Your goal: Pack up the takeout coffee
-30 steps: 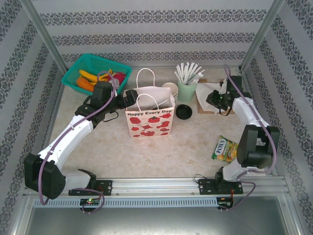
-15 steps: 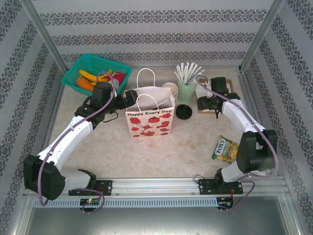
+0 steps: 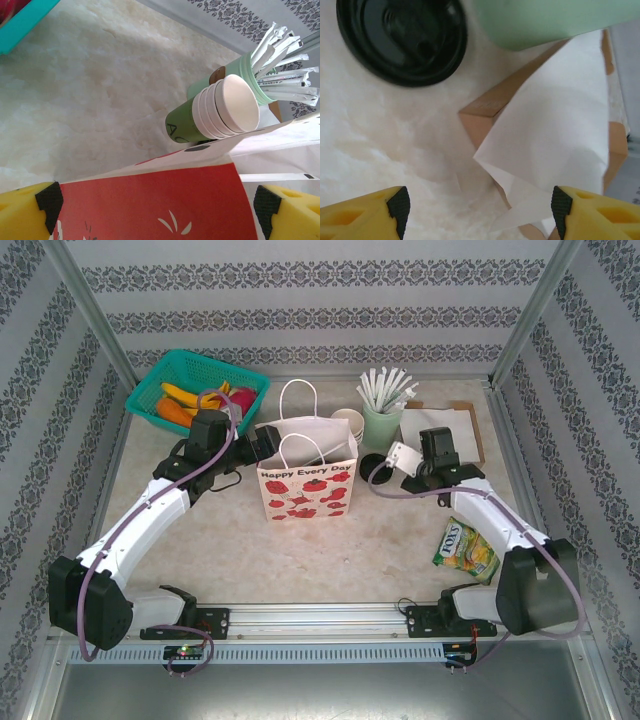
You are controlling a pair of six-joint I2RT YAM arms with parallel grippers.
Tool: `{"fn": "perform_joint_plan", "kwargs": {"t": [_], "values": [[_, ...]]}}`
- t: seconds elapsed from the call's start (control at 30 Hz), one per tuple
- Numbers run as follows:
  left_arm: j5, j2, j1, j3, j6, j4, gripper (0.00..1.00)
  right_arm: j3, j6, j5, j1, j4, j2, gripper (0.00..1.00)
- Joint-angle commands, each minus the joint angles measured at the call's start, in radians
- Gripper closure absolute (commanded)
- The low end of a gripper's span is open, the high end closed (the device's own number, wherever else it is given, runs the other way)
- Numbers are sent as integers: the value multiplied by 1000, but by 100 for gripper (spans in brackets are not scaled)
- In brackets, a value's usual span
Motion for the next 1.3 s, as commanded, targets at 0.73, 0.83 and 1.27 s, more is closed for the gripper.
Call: {"fn": "perform_joint_plan", "kwargs": {"t": [0.73,0.83,1.27], "values": [[-43,-31,-11,-7,12,16,0,-114,-415,20,-92,528,169,78],[-38,-25,-10,-7,8,26,0,-113,-353,-16,-97,460,120,88],[-30,-37,-9,28,20,31,0,57,303,-180,-251,345,-60,100]]}}
